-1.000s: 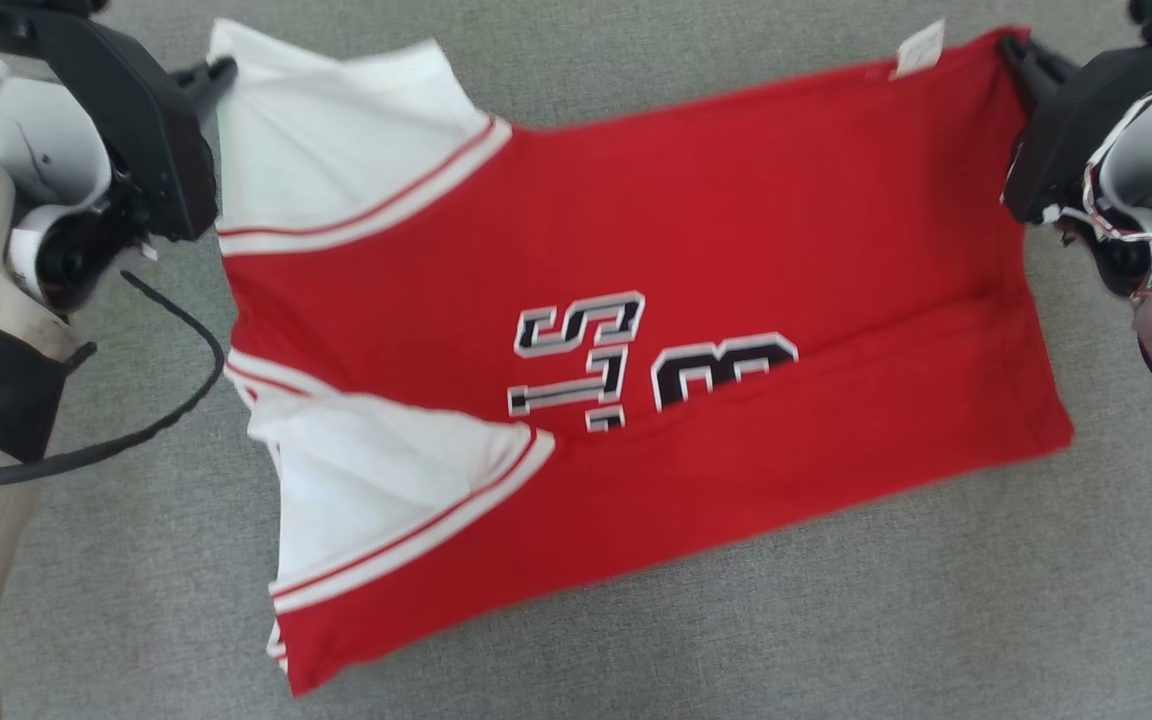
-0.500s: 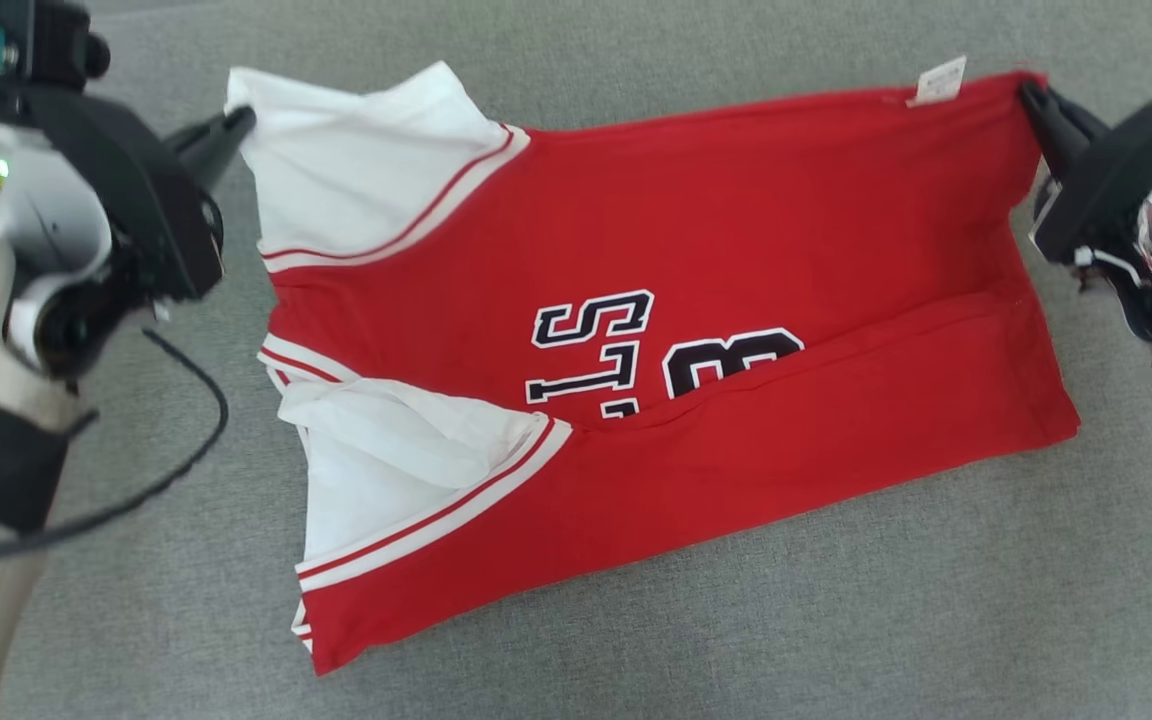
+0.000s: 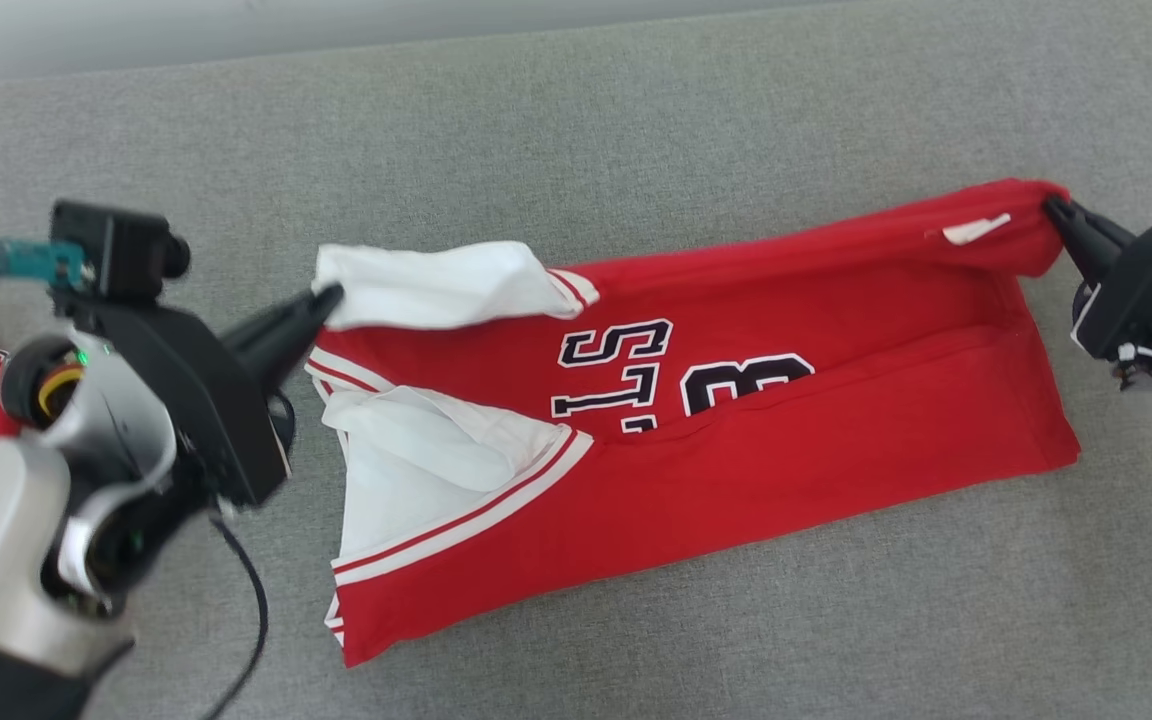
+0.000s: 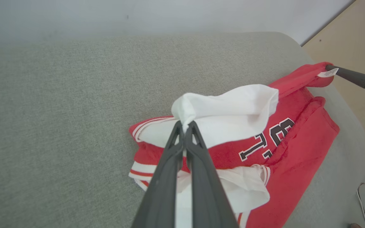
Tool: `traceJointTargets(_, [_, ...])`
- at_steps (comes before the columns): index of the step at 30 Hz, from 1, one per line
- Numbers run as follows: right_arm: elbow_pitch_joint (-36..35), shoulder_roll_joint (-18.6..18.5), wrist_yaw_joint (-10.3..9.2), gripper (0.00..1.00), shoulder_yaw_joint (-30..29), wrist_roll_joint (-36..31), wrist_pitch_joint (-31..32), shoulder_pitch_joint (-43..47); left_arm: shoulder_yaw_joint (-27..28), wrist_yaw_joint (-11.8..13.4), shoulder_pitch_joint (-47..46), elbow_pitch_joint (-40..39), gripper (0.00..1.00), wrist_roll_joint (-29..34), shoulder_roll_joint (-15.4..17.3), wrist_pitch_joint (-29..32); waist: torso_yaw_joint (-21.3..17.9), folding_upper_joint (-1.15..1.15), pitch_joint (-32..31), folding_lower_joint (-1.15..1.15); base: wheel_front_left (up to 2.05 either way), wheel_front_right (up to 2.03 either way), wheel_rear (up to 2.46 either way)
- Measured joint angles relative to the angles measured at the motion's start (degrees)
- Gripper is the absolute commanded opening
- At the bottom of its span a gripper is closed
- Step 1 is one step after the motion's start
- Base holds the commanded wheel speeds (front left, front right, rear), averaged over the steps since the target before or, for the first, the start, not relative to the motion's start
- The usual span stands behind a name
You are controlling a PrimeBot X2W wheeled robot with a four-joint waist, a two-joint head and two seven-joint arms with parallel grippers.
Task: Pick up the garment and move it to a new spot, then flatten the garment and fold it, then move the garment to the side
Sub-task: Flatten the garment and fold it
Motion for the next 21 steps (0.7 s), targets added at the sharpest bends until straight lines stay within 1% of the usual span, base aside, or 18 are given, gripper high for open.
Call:
traceJointTargets(5, [-1.6,-1.8,0.00,0.00,0.8,1.5,0.8,2.2,-0.1,2.9,5.4,-7.9,0.00,-0.5,1.1,1.5,0.4,0.00,-0.4,0.00,0.00,0.00,0.00])
traceJointTargets(12, [-3.7,-4.2,0.00,0.00,2.0,3.0,1.4,5.3,0.8,5.7,12.4,-14.2,0.00,-0.9,2.8,1.2,0.7,0.00,-0.7,0.00,0.00,0.00,0.00])
traceJointTargets(18, [-4.6,-5.3,0.00,0.00,2.6,3.9,1.5,7.3,1.0,7.2,19.0,-17.2,0.00,-2.3,2.8,-0.1,1.0,0.00,-0.1,0.00,0.00,0.00,0.00])
traceJointTargets(21, [-4.7,-5.4,0.00,0.00,3.1,4.0,1.8,8.0,0.8,7.2,20.4,-17.1,0.00,-2.3,2.7,-0.9,1.2,0.00,0.4,0.00,0.00,0.00,0.00])
